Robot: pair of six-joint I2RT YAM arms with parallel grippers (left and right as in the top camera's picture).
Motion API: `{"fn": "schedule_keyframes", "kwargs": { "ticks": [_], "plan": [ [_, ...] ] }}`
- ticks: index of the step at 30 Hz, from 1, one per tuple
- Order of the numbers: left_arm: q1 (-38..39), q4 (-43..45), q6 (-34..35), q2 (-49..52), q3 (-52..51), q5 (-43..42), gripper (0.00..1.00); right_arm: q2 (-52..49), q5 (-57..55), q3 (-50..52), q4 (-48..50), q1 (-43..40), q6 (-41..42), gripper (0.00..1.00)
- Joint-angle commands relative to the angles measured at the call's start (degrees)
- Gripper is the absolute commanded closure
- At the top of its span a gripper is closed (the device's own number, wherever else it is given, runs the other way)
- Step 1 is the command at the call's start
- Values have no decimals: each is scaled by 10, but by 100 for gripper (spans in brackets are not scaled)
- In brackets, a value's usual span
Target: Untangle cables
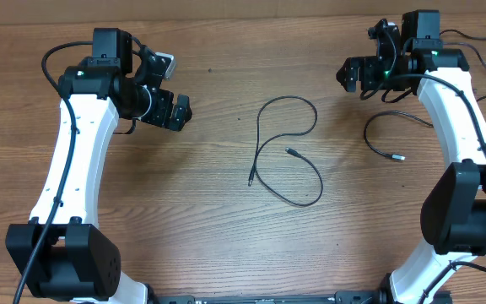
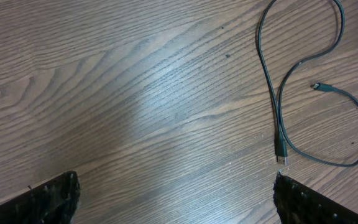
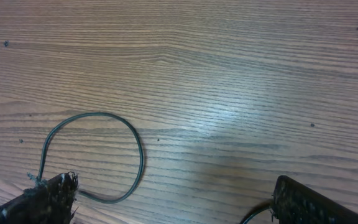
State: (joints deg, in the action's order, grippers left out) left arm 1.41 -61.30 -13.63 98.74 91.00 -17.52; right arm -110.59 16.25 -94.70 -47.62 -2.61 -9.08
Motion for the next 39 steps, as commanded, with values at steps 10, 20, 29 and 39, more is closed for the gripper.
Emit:
{"fn": "schedule_keyframes", "kwargs": {
  "ticks": [10, 20, 29, 39],
  "plan": [
    [1, 1, 4, -14, 2, 1, 0, -7, 3, 5, 8, 0, -10, 0],
    [1, 0, 4, -14, 2, 1, 0, -7, 3, 5, 8, 0, -18, 0],
    [1, 1, 4, -14, 2, 1, 0, -7, 3, 5, 8, 0, -18, 0],
    [1, 1, 4, -14, 2, 1, 0, -7, 3, 5, 11, 0, -17, 0]
  ]
}}
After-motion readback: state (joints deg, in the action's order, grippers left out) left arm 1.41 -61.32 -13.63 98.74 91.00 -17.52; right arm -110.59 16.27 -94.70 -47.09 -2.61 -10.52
